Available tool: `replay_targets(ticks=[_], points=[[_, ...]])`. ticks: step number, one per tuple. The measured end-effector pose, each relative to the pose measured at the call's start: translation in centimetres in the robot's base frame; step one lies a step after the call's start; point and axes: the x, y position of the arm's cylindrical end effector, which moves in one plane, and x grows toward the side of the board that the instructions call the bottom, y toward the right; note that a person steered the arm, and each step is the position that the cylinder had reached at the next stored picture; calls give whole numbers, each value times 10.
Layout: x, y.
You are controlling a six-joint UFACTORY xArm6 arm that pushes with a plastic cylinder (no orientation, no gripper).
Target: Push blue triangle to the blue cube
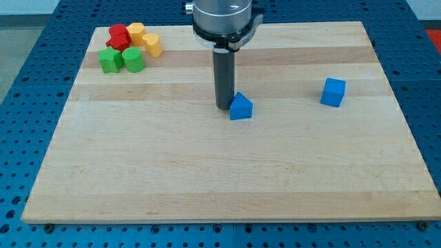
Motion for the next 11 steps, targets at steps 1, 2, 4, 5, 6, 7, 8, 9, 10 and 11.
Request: replay_targets(ticks=[1, 2, 4, 5, 6, 7, 8, 9, 10, 11], points=[[6, -22], [14, -28], [18, -3], [18, 15], [18, 21], [25, 32], [30, 44], [30, 48], [30, 56], [30, 78]])
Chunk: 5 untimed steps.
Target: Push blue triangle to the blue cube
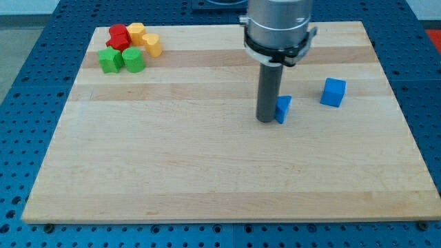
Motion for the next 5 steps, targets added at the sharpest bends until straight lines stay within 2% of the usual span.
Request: replay_targets(ticks=[3, 5], points=[[-9, 66], [-20, 81]])
